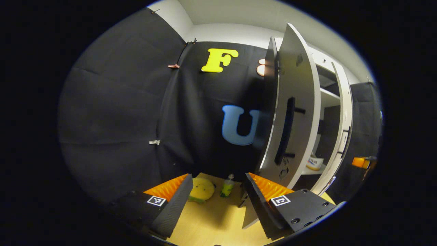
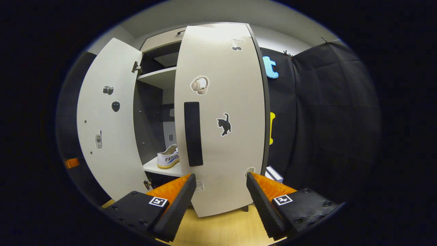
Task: Grab one shoe with the right hand and put it into the shoe cabinet, grab the other shoe with the left hand and put it into the shoe cabinet; then close the right door with the right hand and the left door with the left hand.
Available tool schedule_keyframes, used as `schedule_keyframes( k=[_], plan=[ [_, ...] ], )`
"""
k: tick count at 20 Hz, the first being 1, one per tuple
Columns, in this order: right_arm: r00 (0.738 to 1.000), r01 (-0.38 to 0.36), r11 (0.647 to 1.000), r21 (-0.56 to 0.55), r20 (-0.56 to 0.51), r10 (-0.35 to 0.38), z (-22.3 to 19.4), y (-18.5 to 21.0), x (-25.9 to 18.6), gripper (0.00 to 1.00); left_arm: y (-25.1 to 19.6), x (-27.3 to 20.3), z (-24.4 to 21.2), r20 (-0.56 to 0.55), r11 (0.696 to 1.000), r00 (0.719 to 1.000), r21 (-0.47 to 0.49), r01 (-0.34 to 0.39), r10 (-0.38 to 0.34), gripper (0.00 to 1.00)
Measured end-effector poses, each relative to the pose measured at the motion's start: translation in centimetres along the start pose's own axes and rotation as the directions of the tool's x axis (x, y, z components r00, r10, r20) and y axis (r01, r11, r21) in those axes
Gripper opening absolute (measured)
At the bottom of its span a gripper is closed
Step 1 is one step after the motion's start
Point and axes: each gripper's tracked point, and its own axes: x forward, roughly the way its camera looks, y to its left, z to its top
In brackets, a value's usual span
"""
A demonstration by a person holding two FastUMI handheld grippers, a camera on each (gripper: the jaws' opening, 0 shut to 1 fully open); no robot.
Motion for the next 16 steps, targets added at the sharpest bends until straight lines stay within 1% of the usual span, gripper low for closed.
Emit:
schedule_keyframes(
  k=[3,7,9,12,13,14,15,16],
  plan=[
    [0.999,0.01,1.0,-0.003,-0.052,-0.01,-2.8,0.2,-1.9,0.96,-0.9,2.8,3.4,0.04,0.997,0.996,0.0,0.082,-0.082,0.95],
    [0.992,0.034,0.999,-0.006,-0.124,-0.034,-5.8,-0.7,-3.9,0.96,-3.1,5.9,5.9,0.045,0.98,0.979,-0.01,0.199,-0.199,0.95],
    [0.99,0.056,0.998,-0.038,-0.129,-0.06,-6.2,-2.0,-4.8,0.97,-4.1,7.1,6.5,0.035,0.972,0.972,0.036,0.231,-0.232,0.95],
    [0.986,0.094,0.995,-0.04,-0.132,-0.099,-6.5,-3.9,-5.9,0.96,-5.7,8.1,7.2,0.022,0.954,0.965,0.157,0.254,-0.26,0.95],
    [0.985,0.107,0.994,-0.03,-0.132,-0.11,-6.6,-4.5,-6.1,0.96,-5.8,8.1,7.1,0.018,0.949,0.968,0.202,0.241,-0.25,0.95],
    [0.984,0.115,0.993,-0.025,-0.132,-0.117,-6.8,-5.0,-6.2,0.96,-5.8,8.2,7.3,0.02,0.945,0.973,0.246,0.218,-0.229,0.93],
    [0.983,0.122,0.992,-0.025,-0.139,-0.124,-7.1,-5.5,-6.3,0.96,-5.8,8.4,7.4,0.021,0.94,0.975,0.27,0.207,-0.22,0.94],
    [0.981,0.128,0.992,-0.023,-0.144,-0.13,-7.5,-6.1,-6.3,0.97,-5.9,8.4,7.3,0.016,0.942,0.976,0.264,0.207,-0.219,0.93]
  ],
)
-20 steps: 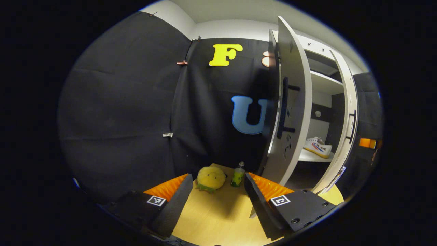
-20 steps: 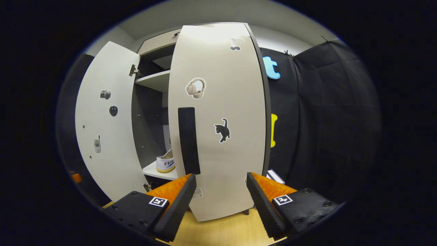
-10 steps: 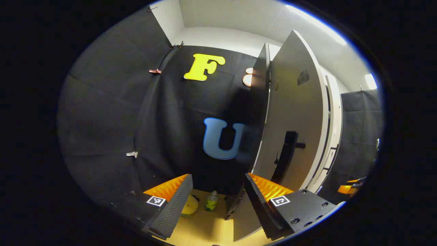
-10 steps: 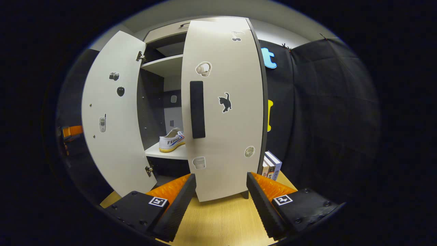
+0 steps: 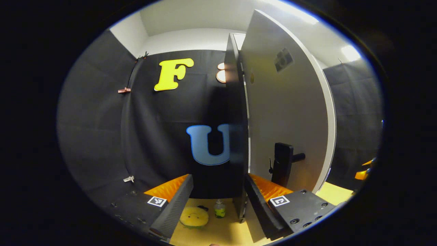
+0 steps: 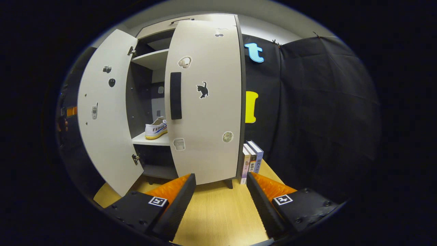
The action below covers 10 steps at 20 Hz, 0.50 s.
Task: Grab one shoe with the right hand and put it into the shoe cabinet, grab the other shoe with the left hand and put it into the shoe cabinet; then close the right door with the right hand and the left door with the left hand.
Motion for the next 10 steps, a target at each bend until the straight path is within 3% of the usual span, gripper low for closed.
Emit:
schedule_keyframes(
  k=[4,8,10],
  plan=[
    [1.0,-0.011,0.999,0.033,-0.008,0.011,-0.5,-1.1,0.5,0.96,-0.7,-0.3,-1.3,-0.05,0.991,0.999,-0.136,-0.005,-0.002,0.9],
    [1.0,-0.019,0.999,0.036,-0.001,0.019,-0.5,-2.4,1.5,0.96,-3.1,0.0,0.0,-0.051,0.999,0.999,-0.038,0.002,-0.004,0.94],
    [0.999,-0.034,0.998,0.046,0.002,0.034,-0.3,-2.7,2.1,0.96,-5.8,0.0,-0.7,-0.067,0.997,0.997,-0.066,0.038,-0.043,0.91]
  ],
)
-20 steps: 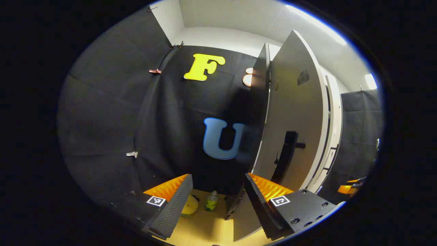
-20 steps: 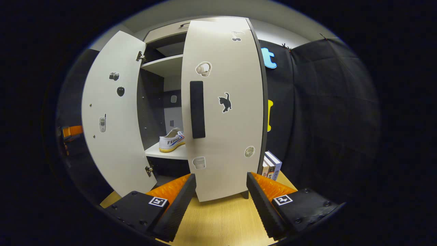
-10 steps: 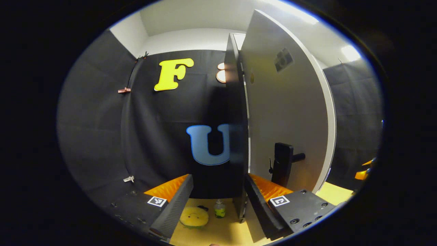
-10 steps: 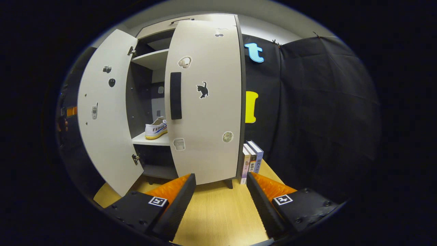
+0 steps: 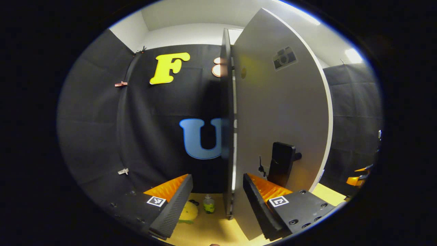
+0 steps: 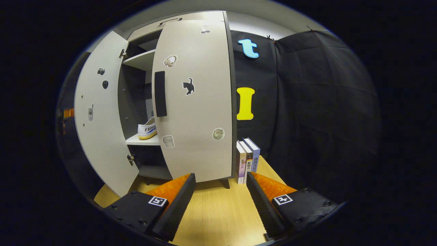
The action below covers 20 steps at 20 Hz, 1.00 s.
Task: Grab one shoe with the right hand and put it into the shoe cabinet, grab the other shoe with the left hand and put it into the shoe cabinet; then close the right door with the right hand and the left door with the left hand.
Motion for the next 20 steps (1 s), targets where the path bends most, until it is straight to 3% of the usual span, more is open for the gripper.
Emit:
schedule_keyframes(
  k=[9,14,20],
  plan=[
    [0.999,0.008,1.0,0.007,0.037,-0.008,1.1,-5.1,0.9,0.97,-11.1,4.0,0.1,0.01,0.999,1.0,-0.024,0.026,-0.026,0.92],
    [0.997,0.012,1.0,-0.022,0.078,-0.01,2.2,-8.3,0.8,0.96,-15.1,5.0,-0.7,0.022,0.997,1.0,-0.071,-0.018,0.02,0.95],
    [0.997,-0.062,0.998,0.006,0.044,0.061,0.9,-10.1,1.4,0.96,-16.6,2.2,-3.3,-0.004,0.987,0.992,-0.099,-0.126,0.126,0.94]
  ],
)
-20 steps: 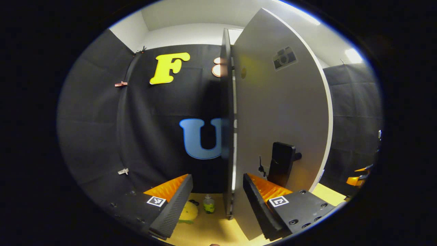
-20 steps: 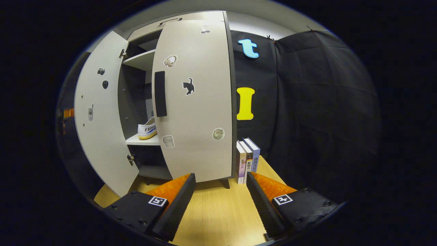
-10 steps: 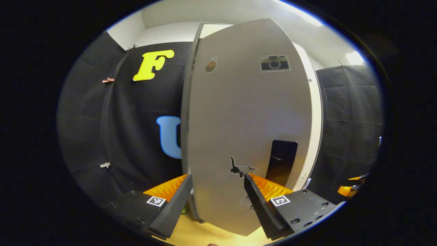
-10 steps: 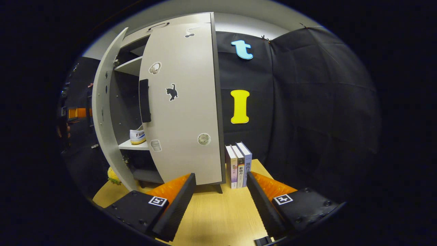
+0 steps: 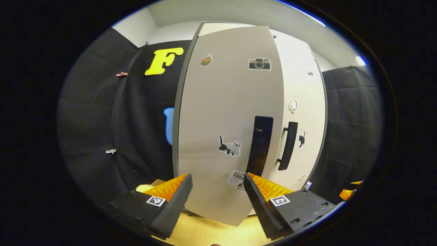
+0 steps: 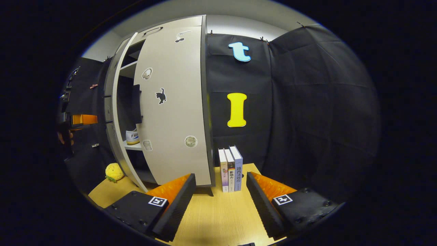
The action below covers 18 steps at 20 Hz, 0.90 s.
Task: Grab one shoe with the right hand and put it into the shoe cabinet, grab the other shoe with the left hand and put it into the shoe cabinet; then close the right door with the right hand and the left door with the left hand.
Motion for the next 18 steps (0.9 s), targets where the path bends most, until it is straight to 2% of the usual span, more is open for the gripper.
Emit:
schedule_keyframes(
  k=[3,6,9,11,14,18],
  plan=[
    [0.998,-0.059,0.998,0.012,0.005,0.059,-0.4,0.1,0.6,0.96,0.3,-2.8,-0.7,0.014,0.997,0.998,-0.028,-0.069,0.069,0.94],
    [0.991,-0.136,0.99,0.034,0.001,0.136,-1.0,0.9,1.6,0.98,1.5,-6.2,-1.0,0.017,0.984,0.985,-0.037,-0.173,0.174,0.95],
    [0.982,-0.188,0.982,0.0,0.017,0.188,-0.4,1.7,2.0,0.98,1.8,-8.4,-0.8,0.034,0.972,0.971,-0.034,-0.235,0.236,0.95],
    [0.979,-0.203,0.979,-0.008,0.031,0.203,0.3,2.6,1.7,0.98,1.1,-9.6,-0.8,0.054,0.971,0.97,-0.025,-0.238,0.239,0.95],
    [0.975,-0.22,0.975,0.023,0.049,0.219,1.4,4.5,0.5,0.99,-0.1,-10.0,-1.8,0.027,0.984,0.984,-0.007,-0.178,0.178,0.95],
    [0.974,-0.22,0.975,0.035,0.062,0.218,2.8,6.7,-1.2,0.98,-0.8,-10.5,-1.3,0.048,0.993,0.992,0.015,-0.114,0.113,0.95]
  ],
)
